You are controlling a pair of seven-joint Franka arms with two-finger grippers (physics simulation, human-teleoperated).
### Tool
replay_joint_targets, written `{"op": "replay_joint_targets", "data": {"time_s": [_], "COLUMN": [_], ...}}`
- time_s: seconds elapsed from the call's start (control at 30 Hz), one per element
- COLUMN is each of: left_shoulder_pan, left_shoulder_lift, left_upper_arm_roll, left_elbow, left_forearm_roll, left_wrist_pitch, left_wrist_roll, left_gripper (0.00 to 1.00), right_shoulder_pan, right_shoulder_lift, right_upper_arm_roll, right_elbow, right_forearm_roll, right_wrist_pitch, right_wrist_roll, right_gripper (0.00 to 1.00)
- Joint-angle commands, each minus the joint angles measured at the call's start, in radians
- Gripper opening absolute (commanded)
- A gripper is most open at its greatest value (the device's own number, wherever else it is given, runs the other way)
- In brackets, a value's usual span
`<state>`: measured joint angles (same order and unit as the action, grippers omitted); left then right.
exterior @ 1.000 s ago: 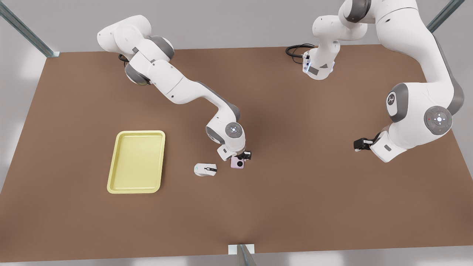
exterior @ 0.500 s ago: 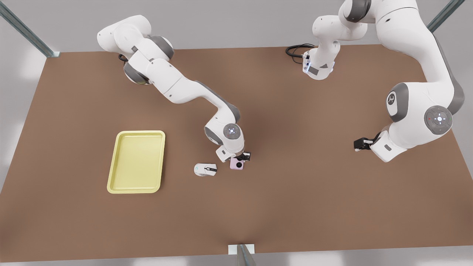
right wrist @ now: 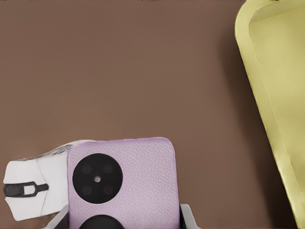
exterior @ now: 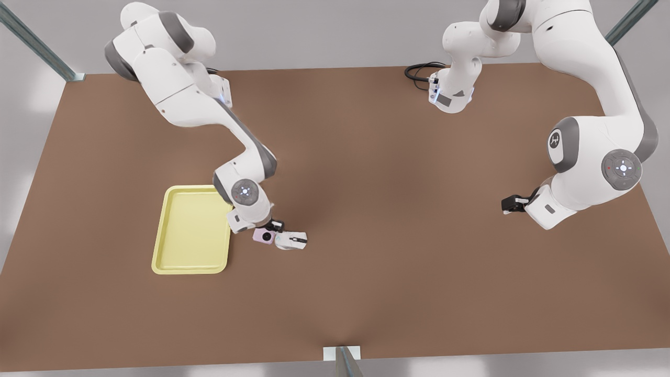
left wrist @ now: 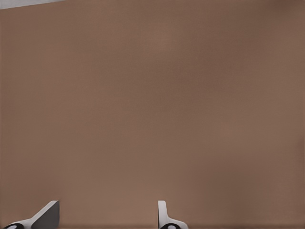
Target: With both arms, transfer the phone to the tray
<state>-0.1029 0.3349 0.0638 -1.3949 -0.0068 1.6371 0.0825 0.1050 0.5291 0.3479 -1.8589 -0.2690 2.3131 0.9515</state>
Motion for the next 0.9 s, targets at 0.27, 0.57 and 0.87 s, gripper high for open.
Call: {"op": "replay_joint_targets", "data": {"time_s": [0.27, 0.57, 0.87], "left_shoulder_pan": [0.0, 0.0, 0.0], "left_shoulder_lift": [-0.001, -0.001, -0.001], "left_upper_arm_roll": [0.001, 0.001, 0.001], "left_elbow": [0.0, 0.0, 0.0], "left_forearm_roll": [-0.001, 0.001, 0.004], "left_wrist_pitch": [0.001, 0.0, -0.002], "left_wrist_roll": [0.0, -0.015, -0.017], "left_gripper": [1.0, 1.0, 1.0], "right_shoulder_pan": [-0.438, -0.354, -0.024], "right_shoulder_lift": [-0.175, -0.239, -0.293], "right_upper_arm_roll": [0.04, 0.042, -0.429], "right_elbow": [-0.309, 0.09, 0.578], "right_forearm_roll": [0.001, 0.03, 0.275], "right_wrist_pitch": [0.029, -0.455, -0.833], "right_wrist_roll": [-0.764, -0.761, -0.889], "right_gripper": [0.82, 1.0, 1.0]}}
